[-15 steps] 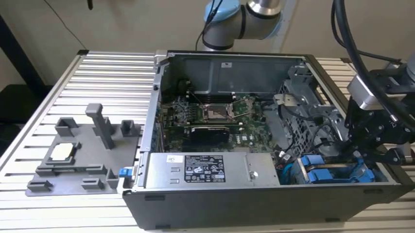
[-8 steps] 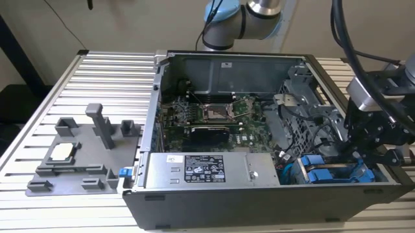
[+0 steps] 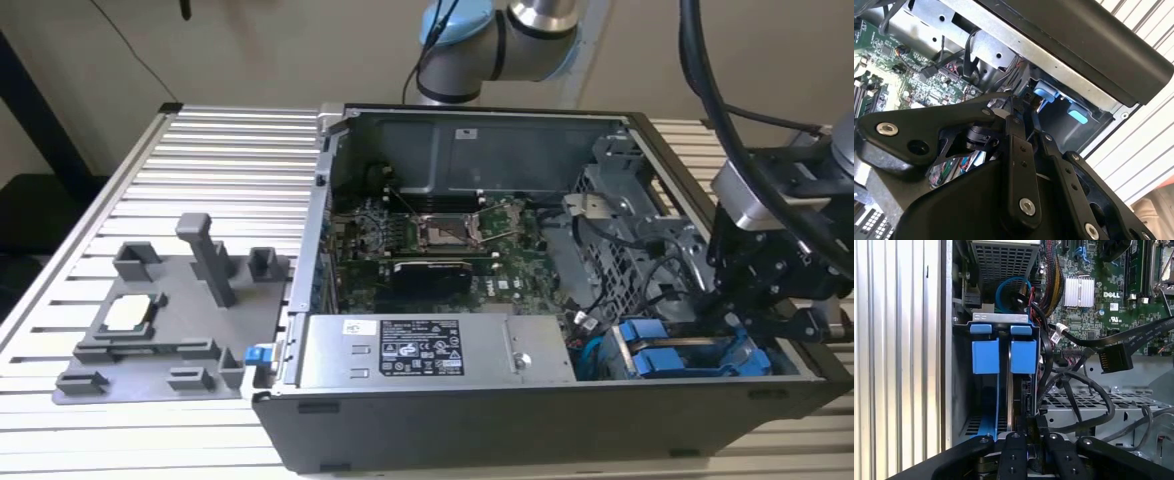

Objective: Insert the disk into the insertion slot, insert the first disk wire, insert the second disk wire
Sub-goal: 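Insert the first disk wire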

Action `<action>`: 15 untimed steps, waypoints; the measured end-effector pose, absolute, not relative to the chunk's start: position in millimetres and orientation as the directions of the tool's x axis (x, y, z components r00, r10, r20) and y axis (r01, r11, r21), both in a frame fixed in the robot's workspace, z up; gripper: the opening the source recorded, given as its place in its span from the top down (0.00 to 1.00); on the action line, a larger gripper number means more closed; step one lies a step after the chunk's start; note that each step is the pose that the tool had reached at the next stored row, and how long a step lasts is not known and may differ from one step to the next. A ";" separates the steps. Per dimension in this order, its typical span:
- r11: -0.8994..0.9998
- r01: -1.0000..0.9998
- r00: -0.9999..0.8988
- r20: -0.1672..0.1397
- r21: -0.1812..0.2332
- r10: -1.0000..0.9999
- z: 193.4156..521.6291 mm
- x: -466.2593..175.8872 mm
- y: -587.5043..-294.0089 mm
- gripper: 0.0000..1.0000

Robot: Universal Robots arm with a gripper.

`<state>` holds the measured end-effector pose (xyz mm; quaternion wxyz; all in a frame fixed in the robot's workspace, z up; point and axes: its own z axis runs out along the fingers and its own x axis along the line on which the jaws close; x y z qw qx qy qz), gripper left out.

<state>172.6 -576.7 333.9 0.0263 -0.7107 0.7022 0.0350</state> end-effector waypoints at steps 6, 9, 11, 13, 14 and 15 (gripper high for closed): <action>-0.012 -1.000 0.011 -0.087 0.012 -0.996 334.1 172.6 -576.7 0.74; -0.012 -1.000 0.011 -0.087 0.012 -0.996 336.1 172.6 -576.7 0.74; -0.011 -1.000 0.010 -0.087 0.012 -0.996 338.7 172.6 -576.7 0.74; -0.011 -1.000 0.010 -0.087 0.012 -0.996 342.1 172.6 -576.7 0.74; -0.011 -1.000 0.010 -0.087 0.012 -0.996 343.9 172.6 -576.7 0.74; -0.011 -1.000 0.010 -0.087 0.012 -0.996 345.6 172.5 -576.7 0.74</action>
